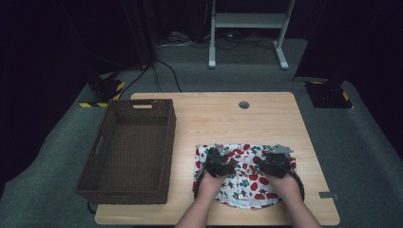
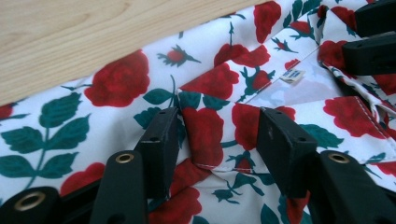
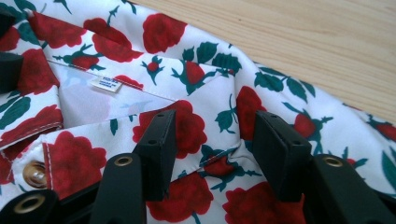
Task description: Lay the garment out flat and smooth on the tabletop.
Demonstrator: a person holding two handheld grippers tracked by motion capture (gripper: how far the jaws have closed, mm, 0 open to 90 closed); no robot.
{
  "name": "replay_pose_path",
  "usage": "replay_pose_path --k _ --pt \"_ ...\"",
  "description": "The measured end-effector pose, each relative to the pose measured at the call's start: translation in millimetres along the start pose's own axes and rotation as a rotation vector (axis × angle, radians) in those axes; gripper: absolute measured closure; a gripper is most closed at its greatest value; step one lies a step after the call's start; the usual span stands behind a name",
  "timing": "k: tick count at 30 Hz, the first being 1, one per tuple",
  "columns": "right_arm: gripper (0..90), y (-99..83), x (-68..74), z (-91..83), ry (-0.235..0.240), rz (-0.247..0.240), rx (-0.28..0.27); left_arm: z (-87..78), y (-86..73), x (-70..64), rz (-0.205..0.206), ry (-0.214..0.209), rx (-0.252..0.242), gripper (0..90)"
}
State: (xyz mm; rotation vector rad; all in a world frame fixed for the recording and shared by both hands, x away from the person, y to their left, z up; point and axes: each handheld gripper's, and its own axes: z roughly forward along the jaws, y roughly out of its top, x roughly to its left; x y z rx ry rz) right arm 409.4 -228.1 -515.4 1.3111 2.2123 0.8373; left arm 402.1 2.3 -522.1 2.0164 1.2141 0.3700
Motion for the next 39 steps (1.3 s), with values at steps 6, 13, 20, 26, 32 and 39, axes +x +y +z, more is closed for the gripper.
replay_pose_path --k 6,13,20,26,32,39 --pt "57.6 -4.1 -2.1 3.2 0.034 0.027 -0.005 2.8 -4.7 -1.5 0.011 -0.009 -0.006 56.3" --pt "79.1 -3.4 4.8 -0.8 0.011 -0.023 -0.002 -0.3 -3.9 -3.9 0.023 0.009 -0.023 73.7" --pt "82.3 -0.8 7.9 -16.0 -0.013 -0.040 -0.052 -12.0 2.8 -9.3 0.049 0.015 -0.060 80.7" --pt "82.5 -1.3 9.8 -34.8 -0.020 -0.047 -0.099 -31.0 10.4 -14.4 0.073 0.009 -0.107 80.6" --pt "83.5 -7.0 15.5 -64.8 -0.022 -0.037 -0.158 -57.0 13.6 -23.8 0.090 -0.002 -0.159 80.6" --pt "83.6 -16.3 25.7 -89.5 -0.030 -0.063 -0.198 -74.5 0.1 -29.4 0.096 -0.017 -0.173 80.5"
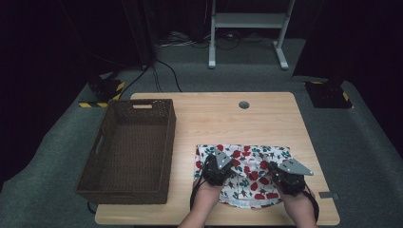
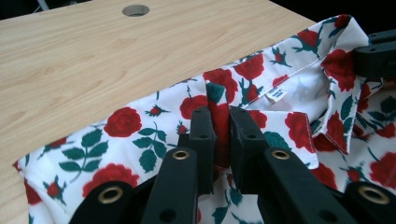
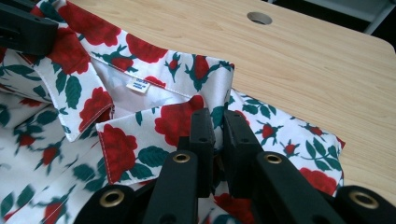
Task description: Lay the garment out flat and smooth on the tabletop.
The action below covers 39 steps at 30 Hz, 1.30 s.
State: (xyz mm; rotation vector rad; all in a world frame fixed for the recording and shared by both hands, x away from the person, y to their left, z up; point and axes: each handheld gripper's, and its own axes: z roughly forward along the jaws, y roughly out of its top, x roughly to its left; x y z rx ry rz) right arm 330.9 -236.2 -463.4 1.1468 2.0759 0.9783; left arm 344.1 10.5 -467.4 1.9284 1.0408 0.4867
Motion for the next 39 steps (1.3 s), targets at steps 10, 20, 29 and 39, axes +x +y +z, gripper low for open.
replay_pose_path --k 10,20,29,39 --pt "83.6 -33.1 16.3 -5.9 0.014 0.000 -0.001 -4.3 -36.7 -10.7 0.014 -0.032 0.037 80.2" --pt "83.5 -58.1 19.9 -3.0 0.015 0.005 0.020 1.9 -56.6 -14.1 0.004 -0.038 0.072 72.7" --pt "83.5 -63.6 21.2 -3.3 0.012 0.002 0.008 -13.7 -44.4 3.2 -0.040 0.015 0.003 65.6" --pt "83.3 -67.2 21.1 -3.9 0.021 0.004 0.000 24.3 -53.1 23.4 -0.087 0.108 0.131 52.6"
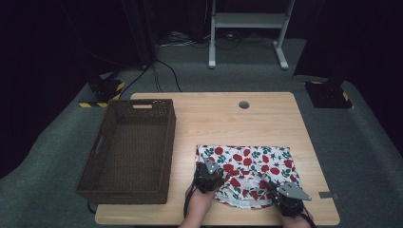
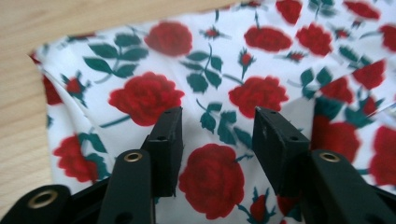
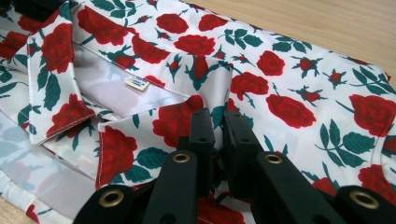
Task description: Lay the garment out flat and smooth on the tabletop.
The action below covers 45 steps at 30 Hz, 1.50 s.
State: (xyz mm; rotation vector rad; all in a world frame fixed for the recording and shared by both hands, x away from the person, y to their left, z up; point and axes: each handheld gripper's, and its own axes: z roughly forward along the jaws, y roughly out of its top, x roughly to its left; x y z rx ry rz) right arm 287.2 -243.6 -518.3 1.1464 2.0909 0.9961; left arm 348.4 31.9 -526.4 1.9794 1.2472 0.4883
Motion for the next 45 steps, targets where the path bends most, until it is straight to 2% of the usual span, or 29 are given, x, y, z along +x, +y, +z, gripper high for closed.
replay_pose_path --k 5,8,14,19,23,26,28,31,37,45 --pt "82.1 -1.6 -0.8 0.6 0.004 0.005 0.002 0.9 -5.8 -2.3 0.014 -0.013 -0.010 46.2" --pt "78.4 -3.0 -1.8 2.0 0.006 0.017 0.009 1.8 -6.5 -5.2 0.048 -0.008 -0.002 43.0" --pt "66.5 -3.3 -9.3 -3.0 0.004 0.052 0.011 1.8 -7.1 -4.4 0.044 -0.007 -0.009 43.3" --pt "62.1 4.3 -23.8 -6.1 -0.022 0.071 0.009 1.6 -7.1 -3.8 0.042 -0.012 -0.009 43.3" --pt "61.0 18.2 -40.4 5.0 -0.068 0.062 0.025 1.9 -7.0 -3.7 0.038 -0.014 -0.010 43.0" --pt "59.8 23.2 -47.3 21.1 -0.074 0.051 0.064 1.8 -7.0 -2.9 0.035 -0.022 -0.011 42.4" --pt "59.4 21.1 -46.5 31.0 -0.074 0.027 0.089 1.8 -7.0 -2.9 0.035 -0.024 -0.011 41.8" --pt "59.4 14.2 -44.1 36.9 -0.061 0.024 0.112 0.1 -7.9 -3.1 0.037 -0.028 -0.017 40.0" --pt "59.0 11.7 -34.7 20.3 -0.032 0.031 0.056 -8.8 -11.7 -5.4 0.026 -0.050 -0.031 38.9" --pt "57.8 5.9 -27.6 1.2 -0.017 0.040 0.023 -25.1 -14.7 -8.4 0.024 -0.076 -0.056 37.3"
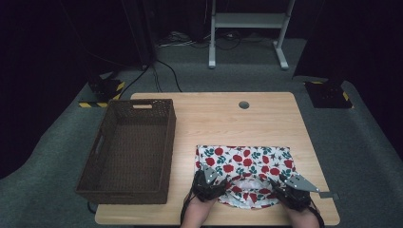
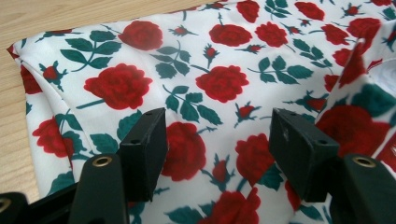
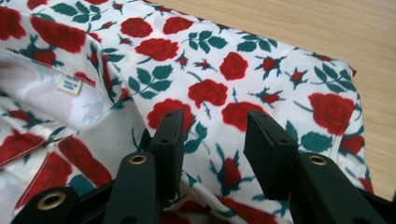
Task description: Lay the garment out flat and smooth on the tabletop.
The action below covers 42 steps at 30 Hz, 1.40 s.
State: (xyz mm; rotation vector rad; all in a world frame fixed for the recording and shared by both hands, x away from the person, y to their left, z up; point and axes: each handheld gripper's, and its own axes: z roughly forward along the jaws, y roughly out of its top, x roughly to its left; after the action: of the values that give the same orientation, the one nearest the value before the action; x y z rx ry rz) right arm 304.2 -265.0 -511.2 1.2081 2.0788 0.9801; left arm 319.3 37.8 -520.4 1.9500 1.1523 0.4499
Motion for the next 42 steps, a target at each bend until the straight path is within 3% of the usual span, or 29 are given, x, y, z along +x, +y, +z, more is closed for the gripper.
replay_pose_path --k 13,18,22,27,31,35,42 --pt "53.1 -20.9 7.9 -17.4 0.018 -0.007 0.009 -16.7 -22.2 -5.0 0.027 -0.011 0.013 32.9" --pt "49.9 -17.9 6.0 -20.7 0.017 0.015 -0.008 -20.8 -13.7 -5.1 0.014 -0.009 -0.010 31.2" --pt "48.3 -6.2 7.7 -20.7 0.026 0.027 -0.032 -18.6 -4.4 -11.4 0.005 -0.040 -0.028 28.9" --pt "46.3 -4.4 17.0 -13.9 0.077 0.034 -0.010 -12.3 -11.3 -18.9 0.051 -0.060 0.029 28.9" --pt "45.1 -13.5 22.6 -9.6 0.100 0.047 0.027 -9.6 -19.3 -20.9 0.092 -0.036 0.080 26.3" --pt "43.6 -17.5 25.5 -7.7 0.103 0.029 0.054 -9.8 -20.1 -23.2 0.131 -0.016 0.085 25.1" --pt "41.0 -21.9 23.7 -3.7 0.125 0.055 0.079 -7.3 -21.9 -20.0 0.105 -0.037 0.087 23.1"
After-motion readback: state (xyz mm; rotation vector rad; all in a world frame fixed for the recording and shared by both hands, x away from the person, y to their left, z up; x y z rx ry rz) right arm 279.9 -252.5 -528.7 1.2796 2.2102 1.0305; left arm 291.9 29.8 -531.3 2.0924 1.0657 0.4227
